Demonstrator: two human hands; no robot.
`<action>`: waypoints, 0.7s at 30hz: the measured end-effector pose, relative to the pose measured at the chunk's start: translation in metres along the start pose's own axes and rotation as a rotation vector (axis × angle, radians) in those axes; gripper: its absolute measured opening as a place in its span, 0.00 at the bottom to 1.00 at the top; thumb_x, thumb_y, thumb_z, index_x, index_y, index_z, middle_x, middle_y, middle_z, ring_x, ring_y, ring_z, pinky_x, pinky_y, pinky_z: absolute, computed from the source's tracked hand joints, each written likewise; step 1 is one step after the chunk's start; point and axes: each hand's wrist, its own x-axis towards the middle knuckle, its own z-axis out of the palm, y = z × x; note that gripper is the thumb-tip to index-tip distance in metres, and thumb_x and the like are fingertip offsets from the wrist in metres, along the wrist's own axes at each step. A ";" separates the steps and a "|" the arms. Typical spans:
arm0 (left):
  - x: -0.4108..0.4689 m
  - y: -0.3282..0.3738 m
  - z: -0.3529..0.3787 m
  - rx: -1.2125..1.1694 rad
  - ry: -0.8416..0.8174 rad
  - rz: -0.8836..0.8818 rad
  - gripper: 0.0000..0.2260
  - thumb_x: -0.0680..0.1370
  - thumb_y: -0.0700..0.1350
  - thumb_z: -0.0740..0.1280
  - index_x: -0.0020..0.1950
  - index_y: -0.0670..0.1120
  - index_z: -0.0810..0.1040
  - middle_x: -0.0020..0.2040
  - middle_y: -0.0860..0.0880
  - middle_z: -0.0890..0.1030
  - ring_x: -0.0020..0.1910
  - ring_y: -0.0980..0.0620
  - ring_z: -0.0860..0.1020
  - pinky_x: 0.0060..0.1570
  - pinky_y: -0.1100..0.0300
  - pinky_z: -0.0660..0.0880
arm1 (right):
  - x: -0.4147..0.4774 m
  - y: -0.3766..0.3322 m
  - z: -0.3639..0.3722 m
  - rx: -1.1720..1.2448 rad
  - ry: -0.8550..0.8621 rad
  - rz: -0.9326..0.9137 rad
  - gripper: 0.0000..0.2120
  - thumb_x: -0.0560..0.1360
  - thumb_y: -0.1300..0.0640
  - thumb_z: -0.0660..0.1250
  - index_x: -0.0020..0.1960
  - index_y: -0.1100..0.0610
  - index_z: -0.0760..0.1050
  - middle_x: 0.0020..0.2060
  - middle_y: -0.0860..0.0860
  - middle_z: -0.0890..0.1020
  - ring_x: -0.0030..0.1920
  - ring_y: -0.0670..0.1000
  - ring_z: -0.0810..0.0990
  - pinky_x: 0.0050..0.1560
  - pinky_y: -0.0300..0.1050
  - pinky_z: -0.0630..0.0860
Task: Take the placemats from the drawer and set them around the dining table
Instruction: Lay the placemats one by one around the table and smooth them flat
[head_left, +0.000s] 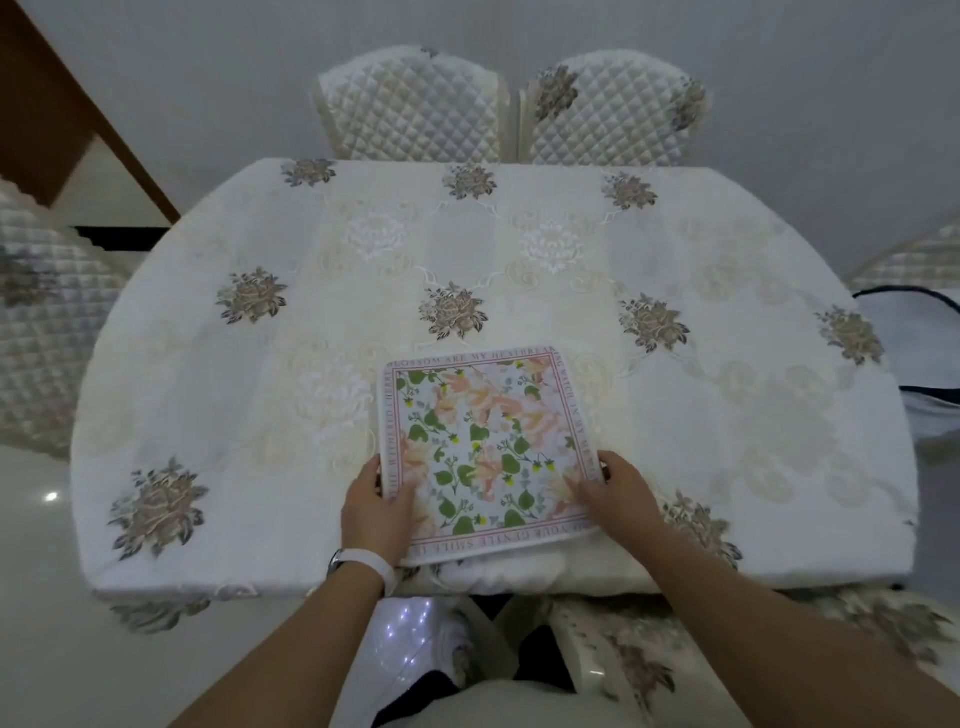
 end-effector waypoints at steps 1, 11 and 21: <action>0.002 -0.001 -0.001 0.011 -0.002 -0.008 0.14 0.76 0.42 0.69 0.61 0.54 0.77 0.46 0.57 0.81 0.42 0.62 0.79 0.37 0.66 0.78 | 0.002 -0.001 -0.001 0.010 0.000 0.000 0.11 0.75 0.51 0.72 0.55 0.51 0.76 0.44 0.47 0.82 0.42 0.47 0.82 0.39 0.43 0.77; 0.041 -0.036 0.004 0.202 0.017 -0.032 0.14 0.68 0.53 0.65 0.53 0.58 0.80 0.49 0.48 0.81 0.41 0.51 0.82 0.41 0.51 0.82 | 0.016 0.005 0.003 -0.054 0.055 0.000 0.08 0.72 0.56 0.71 0.50 0.55 0.78 0.43 0.51 0.82 0.37 0.47 0.81 0.33 0.43 0.78; 0.019 0.008 0.008 -0.034 0.003 -0.134 0.12 0.77 0.42 0.68 0.59 0.48 0.73 0.46 0.49 0.81 0.41 0.50 0.81 0.35 0.60 0.75 | 0.014 -0.011 0.001 0.165 0.042 0.124 0.09 0.75 0.57 0.68 0.55 0.56 0.74 0.43 0.49 0.80 0.41 0.49 0.79 0.36 0.43 0.73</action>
